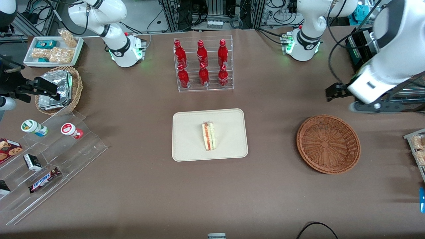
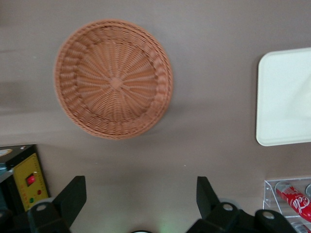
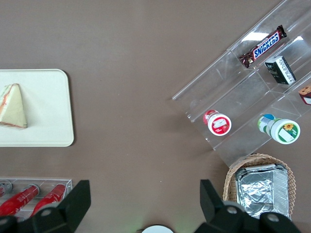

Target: Place sandwich from basket to tray

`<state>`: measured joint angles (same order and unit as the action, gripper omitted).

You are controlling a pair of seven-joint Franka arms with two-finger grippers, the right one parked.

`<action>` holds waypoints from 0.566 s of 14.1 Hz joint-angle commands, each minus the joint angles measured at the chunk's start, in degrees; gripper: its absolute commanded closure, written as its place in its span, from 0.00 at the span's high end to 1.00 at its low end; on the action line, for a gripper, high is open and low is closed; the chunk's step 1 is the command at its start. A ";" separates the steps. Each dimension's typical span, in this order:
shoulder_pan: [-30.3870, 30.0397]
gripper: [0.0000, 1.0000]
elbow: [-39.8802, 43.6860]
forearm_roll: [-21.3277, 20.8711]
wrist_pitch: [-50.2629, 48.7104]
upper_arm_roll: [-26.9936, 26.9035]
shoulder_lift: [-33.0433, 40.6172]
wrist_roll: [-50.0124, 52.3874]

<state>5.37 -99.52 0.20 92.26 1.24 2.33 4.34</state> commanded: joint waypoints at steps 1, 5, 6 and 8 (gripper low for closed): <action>-5.45 1.00 1.42 -0.29 -0.59 2.89 1.89 -1.00; -6.69 1.00 6.09 -0.38 -1.91 0.97 1.62 -2.23; -6.69 1.00 6.09 -0.29 -1.91 0.26 1.62 -2.24; -6.60 1.00 6.09 -0.20 -1.82 -0.18 1.27 -2.15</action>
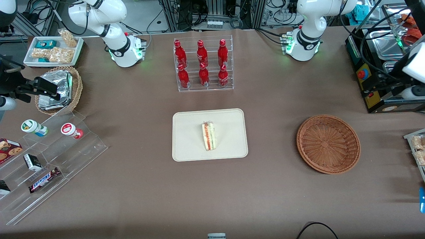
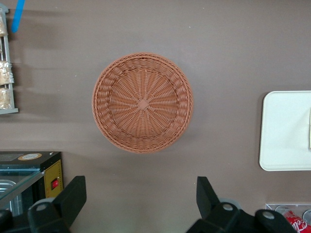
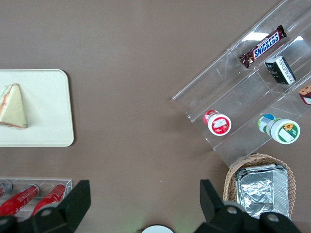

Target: Place sandwich from basket to tray

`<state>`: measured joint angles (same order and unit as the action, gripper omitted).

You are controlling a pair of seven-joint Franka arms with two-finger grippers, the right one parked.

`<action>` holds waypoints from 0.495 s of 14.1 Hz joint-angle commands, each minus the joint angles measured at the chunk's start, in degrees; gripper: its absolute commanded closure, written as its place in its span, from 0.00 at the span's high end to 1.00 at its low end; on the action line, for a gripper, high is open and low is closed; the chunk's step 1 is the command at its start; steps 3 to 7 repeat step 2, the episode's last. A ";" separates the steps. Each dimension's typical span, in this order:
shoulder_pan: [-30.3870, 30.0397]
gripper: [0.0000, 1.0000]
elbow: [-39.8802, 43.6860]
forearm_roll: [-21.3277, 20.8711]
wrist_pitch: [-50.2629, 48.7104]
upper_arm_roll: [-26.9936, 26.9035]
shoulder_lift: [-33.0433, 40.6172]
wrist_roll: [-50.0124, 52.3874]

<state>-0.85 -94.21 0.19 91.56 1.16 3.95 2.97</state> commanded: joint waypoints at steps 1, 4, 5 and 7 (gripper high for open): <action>-0.30 1.00 0.87 -0.10 -1.03 -0.11 -0.43 -0.69; -0.21 1.00 0.87 -0.10 -0.94 -0.11 -0.52 -0.60; -0.21 1.00 0.87 -0.10 -0.94 -0.11 -0.52 -0.60; -0.21 1.00 0.87 -0.10 -0.94 -0.11 -0.52 -0.60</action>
